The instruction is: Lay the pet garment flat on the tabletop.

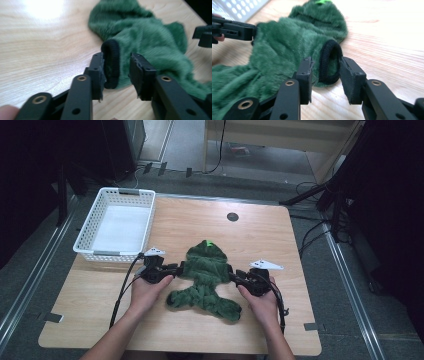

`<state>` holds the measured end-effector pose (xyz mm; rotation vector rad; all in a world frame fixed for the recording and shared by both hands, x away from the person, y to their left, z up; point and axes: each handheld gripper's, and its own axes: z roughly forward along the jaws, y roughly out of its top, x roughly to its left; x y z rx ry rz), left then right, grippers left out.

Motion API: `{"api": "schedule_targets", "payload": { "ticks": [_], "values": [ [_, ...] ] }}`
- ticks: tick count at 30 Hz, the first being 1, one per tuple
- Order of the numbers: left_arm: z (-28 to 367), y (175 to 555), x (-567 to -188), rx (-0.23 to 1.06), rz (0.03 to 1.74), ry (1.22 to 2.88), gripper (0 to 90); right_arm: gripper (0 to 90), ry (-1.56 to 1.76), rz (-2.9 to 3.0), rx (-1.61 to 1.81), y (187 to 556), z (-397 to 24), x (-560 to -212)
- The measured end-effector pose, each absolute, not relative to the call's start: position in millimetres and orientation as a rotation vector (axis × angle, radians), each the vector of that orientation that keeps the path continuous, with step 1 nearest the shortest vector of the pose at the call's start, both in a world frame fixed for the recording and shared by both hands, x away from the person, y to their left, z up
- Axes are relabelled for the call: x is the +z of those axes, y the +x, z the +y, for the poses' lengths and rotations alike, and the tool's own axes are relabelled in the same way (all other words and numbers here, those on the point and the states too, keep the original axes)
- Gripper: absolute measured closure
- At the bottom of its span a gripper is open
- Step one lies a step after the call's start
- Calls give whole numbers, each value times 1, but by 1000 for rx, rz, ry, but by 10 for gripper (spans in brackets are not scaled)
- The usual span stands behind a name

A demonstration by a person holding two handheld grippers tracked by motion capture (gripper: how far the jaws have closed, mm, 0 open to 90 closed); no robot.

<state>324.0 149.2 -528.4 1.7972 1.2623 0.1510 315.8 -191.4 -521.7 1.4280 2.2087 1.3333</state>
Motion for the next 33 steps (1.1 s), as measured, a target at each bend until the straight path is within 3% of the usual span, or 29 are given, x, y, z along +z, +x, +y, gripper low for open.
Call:
{"api": "schedule_targets", "payload": {
  "ticks": [4, 10, 12, 15, 16, 22, 26, 28, 30, 33],
  "values": [
    [134, 305, -522, 140, 1175, 1821, 630, 664, 1386, 2299, 1387, 300, -181, -518],
    [98, 296, -536, 83, 1096, 1979, 591, 600, 1336, 2466, 1310, 290, -144, -533],
    [93, 294, -540, 86, 1099, 1988, 609, 618, 1339, 2474, 1241, 289, -135, -538],
    [92, 291, -540, 161, 1079, 2037, 797, 856, 1266, 2458, 1166, 285, -128, -538],
    [93, 291, -539, 171, 1084, 2041, 847, 892, 1243, 2436, 1139, 283, -128, -535],
    [101, 282, -532, 272, 1049, 2094, 876, 900, 1195, 2285, 1068, 281, -145, -511],
    [98, 280, -542, 247, 1006, 2139, 866, 900, 1138, 2324, 969, 281, -141, -520],
    [101, 279, -540, 211, 1016, 2085, 793, 858, 1134, 2373, 1034, 281, -138, -527],
    [110, 277, -537, 179, 1037, 2009, 671, 711, 1131, 2348, 1103, 278, -141, -524],
    [130, 271, -532, 152, 1058, 1948, 596, 620, 1175, 2289, 1286, 268, -160, -510]
  ]
}}
